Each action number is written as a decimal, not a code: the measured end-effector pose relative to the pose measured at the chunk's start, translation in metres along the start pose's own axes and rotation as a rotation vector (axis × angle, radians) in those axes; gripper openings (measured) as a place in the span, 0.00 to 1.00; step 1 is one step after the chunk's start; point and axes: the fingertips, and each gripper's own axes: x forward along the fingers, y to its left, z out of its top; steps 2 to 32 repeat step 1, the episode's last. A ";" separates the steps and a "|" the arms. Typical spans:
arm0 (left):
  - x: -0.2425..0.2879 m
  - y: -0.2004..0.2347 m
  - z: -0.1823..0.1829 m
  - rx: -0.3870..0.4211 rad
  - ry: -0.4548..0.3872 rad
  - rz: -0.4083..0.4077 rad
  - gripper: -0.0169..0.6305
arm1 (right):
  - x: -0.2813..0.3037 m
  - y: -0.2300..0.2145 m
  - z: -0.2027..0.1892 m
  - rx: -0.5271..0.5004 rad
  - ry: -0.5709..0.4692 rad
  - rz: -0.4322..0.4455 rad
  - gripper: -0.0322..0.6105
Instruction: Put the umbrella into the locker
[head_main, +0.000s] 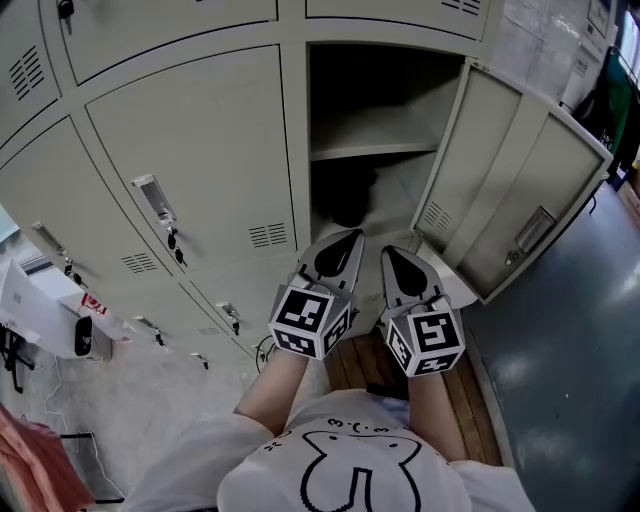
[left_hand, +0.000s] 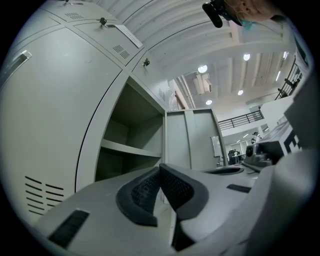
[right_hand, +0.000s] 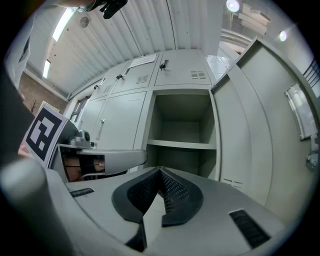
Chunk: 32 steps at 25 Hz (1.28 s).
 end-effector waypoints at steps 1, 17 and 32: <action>0.000 0.000 0.001 0.000 -0.001 -0.002 0.05 | 0.000 0.000 0.001 -0.001 -0.001 -0.002 0.09; 0.000 0.000 0.001 0.000 -0.001 -0.002 0.05 | 0.000 0.000 0.001 -0.001 -0.001 -0.002 0.09; 0.000 0.000 0.001 0.000 -0.001 -0.002 0.05 | 0.000 0.000 0.001 -0.001 -0.001 -0.002 0.09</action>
